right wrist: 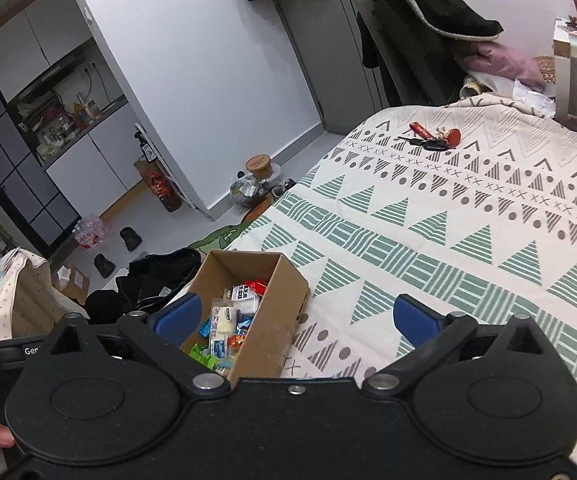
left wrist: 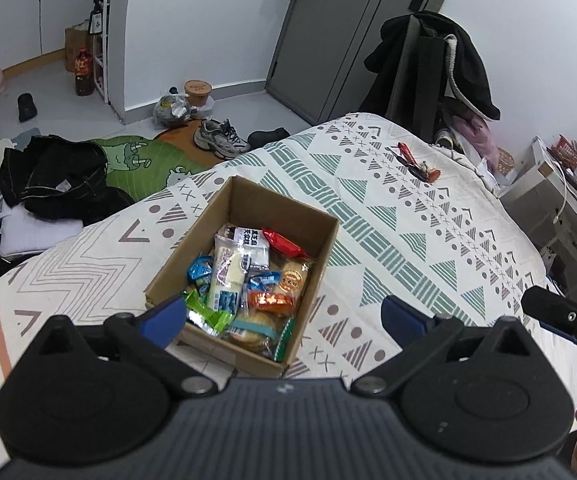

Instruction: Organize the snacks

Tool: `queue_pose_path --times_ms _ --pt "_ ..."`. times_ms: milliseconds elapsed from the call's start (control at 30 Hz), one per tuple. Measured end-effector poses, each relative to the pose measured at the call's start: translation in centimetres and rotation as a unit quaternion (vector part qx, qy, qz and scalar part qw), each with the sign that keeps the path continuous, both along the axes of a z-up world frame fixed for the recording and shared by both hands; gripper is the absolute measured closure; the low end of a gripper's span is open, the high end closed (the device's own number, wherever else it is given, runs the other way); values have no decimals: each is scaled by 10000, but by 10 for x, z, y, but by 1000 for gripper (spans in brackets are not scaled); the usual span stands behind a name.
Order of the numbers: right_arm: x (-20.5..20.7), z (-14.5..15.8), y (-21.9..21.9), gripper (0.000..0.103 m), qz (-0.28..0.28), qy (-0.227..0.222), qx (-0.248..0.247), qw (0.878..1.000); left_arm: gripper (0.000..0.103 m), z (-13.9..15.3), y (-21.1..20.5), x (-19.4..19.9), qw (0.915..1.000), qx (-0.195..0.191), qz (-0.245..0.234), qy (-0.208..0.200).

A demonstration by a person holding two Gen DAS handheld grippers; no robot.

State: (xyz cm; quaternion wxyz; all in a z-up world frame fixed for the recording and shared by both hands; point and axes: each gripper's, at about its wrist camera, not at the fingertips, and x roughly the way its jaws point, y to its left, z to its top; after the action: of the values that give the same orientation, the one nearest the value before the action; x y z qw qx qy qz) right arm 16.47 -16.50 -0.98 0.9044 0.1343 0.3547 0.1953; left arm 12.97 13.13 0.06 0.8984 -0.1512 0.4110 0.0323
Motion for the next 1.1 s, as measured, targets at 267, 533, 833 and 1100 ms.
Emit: queue_pose_path --times_ms 267,533,833,1100 --pt "-31 4 -16 0 -36 -188 -133 9997 0 13 -12 -34 9996 176 -113 -188" --pt "-72 9 -23 0 25 -435 -401 9982 0 22 -29 -69 9984 432 -264 -264" --pt "-108 7 -38 0 29 -542 -444 9975 0 23 -45 -106 9962 732 -292 -373" --pt "-129 12 -51 0 -16 -653 -515 9965 0 28 -49 -131 9954 835 -228 -416"
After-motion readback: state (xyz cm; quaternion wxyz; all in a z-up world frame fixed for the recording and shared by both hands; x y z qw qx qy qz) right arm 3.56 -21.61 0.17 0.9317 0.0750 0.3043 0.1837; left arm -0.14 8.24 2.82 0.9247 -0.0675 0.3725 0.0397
